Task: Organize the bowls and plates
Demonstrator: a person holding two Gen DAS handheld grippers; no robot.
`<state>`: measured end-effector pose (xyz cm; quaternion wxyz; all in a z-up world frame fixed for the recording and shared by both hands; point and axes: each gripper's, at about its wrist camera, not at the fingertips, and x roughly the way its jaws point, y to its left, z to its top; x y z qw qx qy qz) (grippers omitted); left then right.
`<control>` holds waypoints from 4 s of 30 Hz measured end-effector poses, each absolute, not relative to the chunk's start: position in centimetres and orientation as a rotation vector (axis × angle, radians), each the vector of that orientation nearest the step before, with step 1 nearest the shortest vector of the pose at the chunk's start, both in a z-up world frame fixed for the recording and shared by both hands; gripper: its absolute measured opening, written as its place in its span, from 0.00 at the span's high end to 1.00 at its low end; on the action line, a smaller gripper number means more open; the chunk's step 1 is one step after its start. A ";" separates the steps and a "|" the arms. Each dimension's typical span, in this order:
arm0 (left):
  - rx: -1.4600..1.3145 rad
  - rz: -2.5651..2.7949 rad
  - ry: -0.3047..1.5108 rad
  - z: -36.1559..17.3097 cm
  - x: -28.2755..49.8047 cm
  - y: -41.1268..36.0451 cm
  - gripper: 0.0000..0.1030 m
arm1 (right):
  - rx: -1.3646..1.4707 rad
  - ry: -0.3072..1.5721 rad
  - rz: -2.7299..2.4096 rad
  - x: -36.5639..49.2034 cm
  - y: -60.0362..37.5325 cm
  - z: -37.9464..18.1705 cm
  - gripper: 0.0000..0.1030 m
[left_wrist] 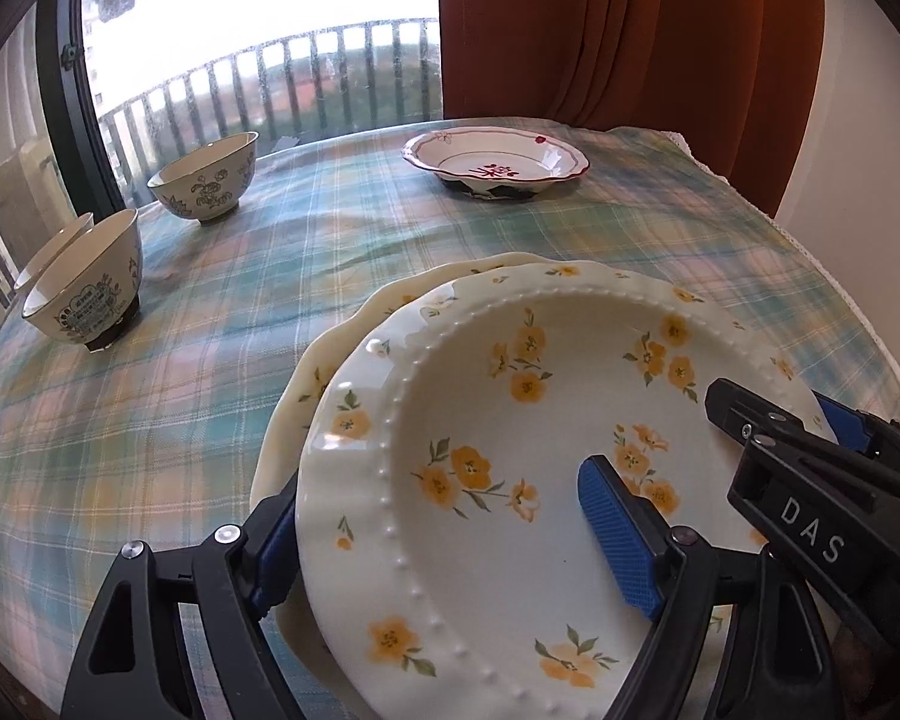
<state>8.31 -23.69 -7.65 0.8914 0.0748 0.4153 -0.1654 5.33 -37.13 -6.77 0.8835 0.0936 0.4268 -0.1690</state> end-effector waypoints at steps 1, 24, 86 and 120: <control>0.160 -0.338 0.858 -7.7 8.3 -23.8 0.17 | 0.198 0.888 -0.351 5.3 -37.2 -6.9 0.45; 0.311 -0.263 0.846 -7.6 8.7 -24.6 0.06 | 0.193 0.855 -0.337 5.3 -36.2 -7.2 0.45; 0.157 -0.317 0.682 0.2 13.1 -18.1 0.04 | 0.114 0.704 -0.261 9.0 -29.5 1.8 0.34; 0.150 -0.279 0.706 -1.3 33.3 -29.4 0.15 | 0.093 0.719 -0.260 30.2 -40.1 0.3 0.33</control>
